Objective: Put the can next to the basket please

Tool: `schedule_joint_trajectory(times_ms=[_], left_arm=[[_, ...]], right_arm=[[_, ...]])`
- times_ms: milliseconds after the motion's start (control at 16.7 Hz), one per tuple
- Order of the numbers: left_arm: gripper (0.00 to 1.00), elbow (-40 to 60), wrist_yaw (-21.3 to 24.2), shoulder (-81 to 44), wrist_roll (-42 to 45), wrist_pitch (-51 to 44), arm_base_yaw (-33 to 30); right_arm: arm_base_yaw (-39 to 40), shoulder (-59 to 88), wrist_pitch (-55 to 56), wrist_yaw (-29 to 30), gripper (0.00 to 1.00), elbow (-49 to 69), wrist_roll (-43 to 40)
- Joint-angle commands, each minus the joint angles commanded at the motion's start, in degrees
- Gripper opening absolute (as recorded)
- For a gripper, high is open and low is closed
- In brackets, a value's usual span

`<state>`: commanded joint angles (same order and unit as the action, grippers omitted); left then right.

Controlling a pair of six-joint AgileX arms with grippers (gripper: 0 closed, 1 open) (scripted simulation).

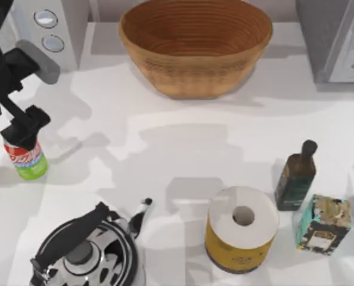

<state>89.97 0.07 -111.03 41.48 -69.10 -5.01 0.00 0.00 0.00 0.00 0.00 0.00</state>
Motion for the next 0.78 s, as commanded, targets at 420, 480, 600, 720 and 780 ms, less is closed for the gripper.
schedule_joint_trajectory(times_ms=[420,480,600,720,780], left_arm=[[1.0,-7.93,0.01,-2.43,0.01,10.39,-0.01],[1.0,-8.65,0.02,-2.67,0.02,11.34,-0.01],[1.0,-8.98,0.02,-2.76,0.01,11.78,-0.01],[1.0,-8.98,0.02,-2.76,0.01,11.78,-0.01],[0.92,-8.98,0.02,-2.76,0.01,11.78,-0.01]], right_arm=[[0.0,0.0,0.0,0.0,1.0,0.0,0.0],[0.0,0.0,0.0,0.0,1.0,0.0,0.0],[0.0,0.0,0.0,0.0,1.0,0.0,0.0],[0.0,0.0,0.0,0.0,1.0,0.0,0.0],[0.0,0.0,0.0,0.0,1.0,0.0,0.0]])
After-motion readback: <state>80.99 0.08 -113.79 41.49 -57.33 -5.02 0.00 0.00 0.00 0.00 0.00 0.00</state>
